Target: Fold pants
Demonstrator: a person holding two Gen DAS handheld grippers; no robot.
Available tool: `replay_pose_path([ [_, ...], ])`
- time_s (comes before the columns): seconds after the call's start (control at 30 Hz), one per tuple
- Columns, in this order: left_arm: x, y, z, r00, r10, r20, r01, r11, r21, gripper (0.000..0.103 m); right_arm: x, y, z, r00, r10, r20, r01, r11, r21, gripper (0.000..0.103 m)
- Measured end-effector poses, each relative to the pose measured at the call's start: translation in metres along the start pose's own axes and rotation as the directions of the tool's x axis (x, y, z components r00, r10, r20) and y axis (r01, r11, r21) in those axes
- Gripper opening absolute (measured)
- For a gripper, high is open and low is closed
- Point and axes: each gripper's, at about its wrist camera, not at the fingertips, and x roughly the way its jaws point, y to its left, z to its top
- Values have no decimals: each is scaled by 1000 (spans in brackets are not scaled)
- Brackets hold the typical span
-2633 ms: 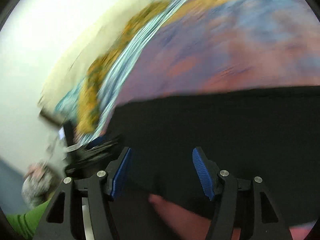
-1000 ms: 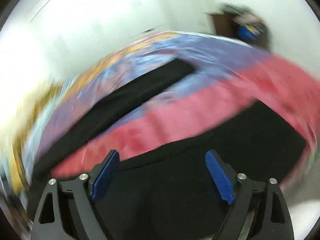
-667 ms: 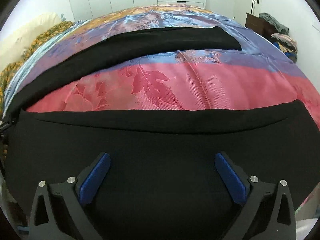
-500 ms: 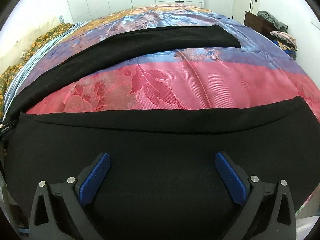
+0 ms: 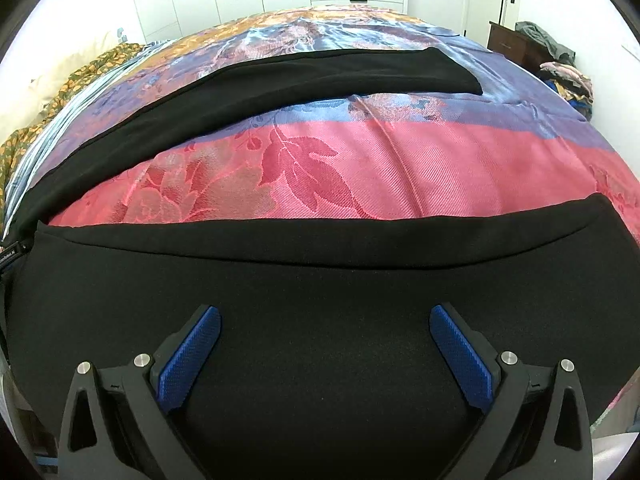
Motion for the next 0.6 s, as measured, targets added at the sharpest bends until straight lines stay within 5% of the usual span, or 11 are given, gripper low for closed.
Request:
replay_pose_path([
  [0.6, 0, 0, -1, 1000, 0, 0, 0, 1000, 0, 103, -3, 3, -1, 1000, -7, -14, 7, 1000, -11, 103],
])
